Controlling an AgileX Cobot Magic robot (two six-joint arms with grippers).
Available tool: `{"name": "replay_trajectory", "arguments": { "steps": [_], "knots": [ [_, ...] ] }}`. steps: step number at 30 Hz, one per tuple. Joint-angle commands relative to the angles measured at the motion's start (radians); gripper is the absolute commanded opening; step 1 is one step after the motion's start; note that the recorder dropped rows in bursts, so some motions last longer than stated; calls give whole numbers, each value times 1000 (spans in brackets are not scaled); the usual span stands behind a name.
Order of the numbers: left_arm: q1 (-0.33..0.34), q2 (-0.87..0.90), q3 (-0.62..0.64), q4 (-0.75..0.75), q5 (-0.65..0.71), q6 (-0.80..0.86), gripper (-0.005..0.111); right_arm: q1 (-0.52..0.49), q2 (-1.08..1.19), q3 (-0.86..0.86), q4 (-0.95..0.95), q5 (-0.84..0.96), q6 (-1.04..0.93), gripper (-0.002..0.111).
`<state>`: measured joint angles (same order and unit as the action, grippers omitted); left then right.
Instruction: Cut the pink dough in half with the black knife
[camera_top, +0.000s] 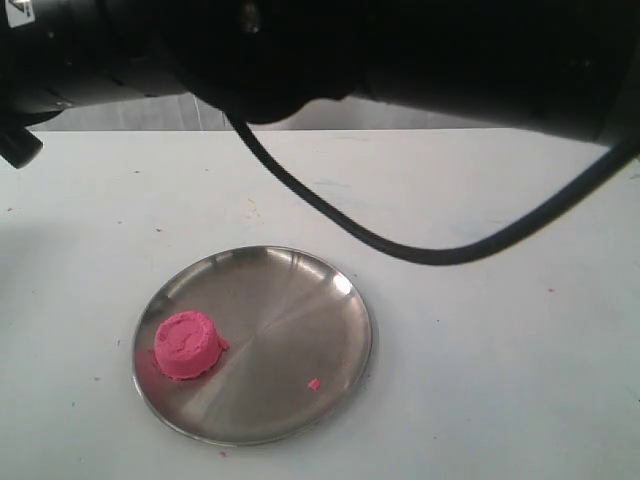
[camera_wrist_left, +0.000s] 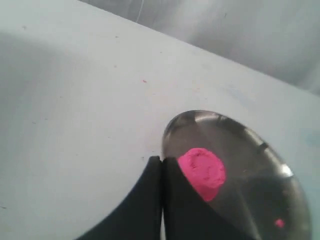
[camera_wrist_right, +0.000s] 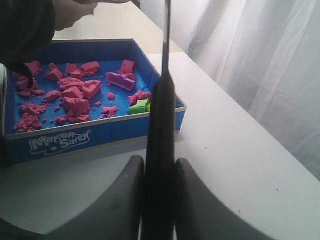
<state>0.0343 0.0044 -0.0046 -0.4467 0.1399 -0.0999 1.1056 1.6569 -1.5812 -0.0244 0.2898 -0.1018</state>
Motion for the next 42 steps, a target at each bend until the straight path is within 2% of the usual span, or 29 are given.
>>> {"name": "replay_trajectory", "arguments": {
  "steps": [1,4,10,14,19,25,35,42],
  "knots": [
    [3,-4,5,-313,-5,-27,0,0,-5,-2,2,-3,-10,0],
    [-1,-4,-23,-450,66,16,0,0,-5,-2,2,9,-10,0],
    [-1,-4,-272,-559,243,345,0,0,-5,-2,-15,92,-31,0],
    [-1,36,-427,-482,311,417,0,0,-5,-2,-83,184,-29,0],
    [-1,138,-549,-257,414,375,0,0,-5,-2,-277,341,59,0],
    [-1,263,-625,-149,389,371,0,0,-5,-2,-331,499,85,0],
    [-1,458,-691,-149,263,473,0,0,-1,0,-291,535,80,0],
    [-1,571,-743,-193,194,506,0,0,-1,0,-184,543,12,0]
  ]
}}
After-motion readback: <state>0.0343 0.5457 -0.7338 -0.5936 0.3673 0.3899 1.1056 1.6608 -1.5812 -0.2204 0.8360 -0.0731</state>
